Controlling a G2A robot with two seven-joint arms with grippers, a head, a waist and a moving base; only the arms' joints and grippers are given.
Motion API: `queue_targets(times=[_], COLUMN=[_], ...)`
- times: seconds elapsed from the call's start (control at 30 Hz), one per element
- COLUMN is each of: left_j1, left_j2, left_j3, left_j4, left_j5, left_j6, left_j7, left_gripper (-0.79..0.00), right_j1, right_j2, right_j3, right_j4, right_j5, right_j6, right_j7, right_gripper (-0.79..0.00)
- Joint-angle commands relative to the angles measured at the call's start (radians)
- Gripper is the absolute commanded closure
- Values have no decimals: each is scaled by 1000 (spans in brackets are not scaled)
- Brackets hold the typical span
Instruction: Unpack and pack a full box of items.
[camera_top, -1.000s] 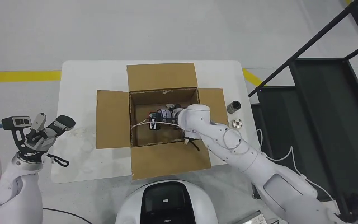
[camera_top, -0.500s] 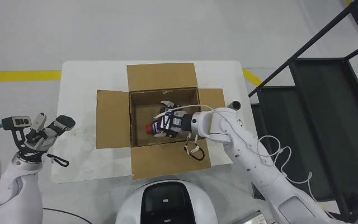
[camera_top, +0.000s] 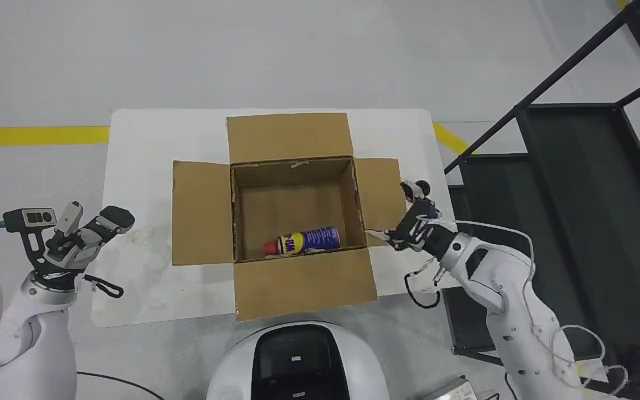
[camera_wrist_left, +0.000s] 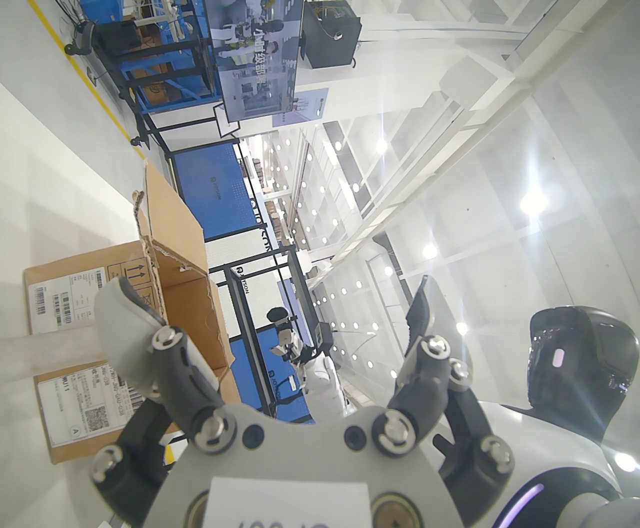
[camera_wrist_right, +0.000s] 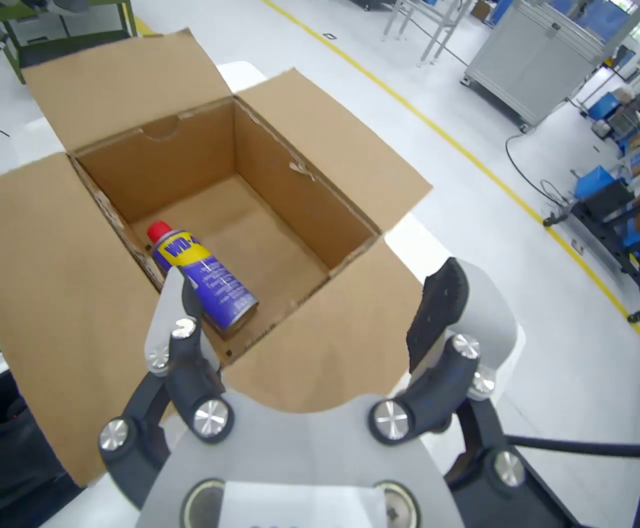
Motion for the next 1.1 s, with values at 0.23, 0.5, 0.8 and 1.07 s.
queue_targets(times=[0.23,0.5,0.8,1.07], left_j1=[0,0,0,0], left_j2=[0,0,0,0], left_j3=[0,0,0,0], left_j4=[0,0,0,0], left_j5=[0,0,0,0], left_j6=[0,0,0,0], left_j7=[0,0,0,0], left_gripper=[-785,-785,-785,-785], right_j1=[-90,-78,-80,-26], right_j2=[4,4,4,9], right_j3=[108,102,105,122], right_j4=[170,184,177,318], right_j5=[93,97,82,120], right_j6=[57,71,121,116], right_j7=[-45,3,21,72], right_gripper=[-785,-785,-785,-785])
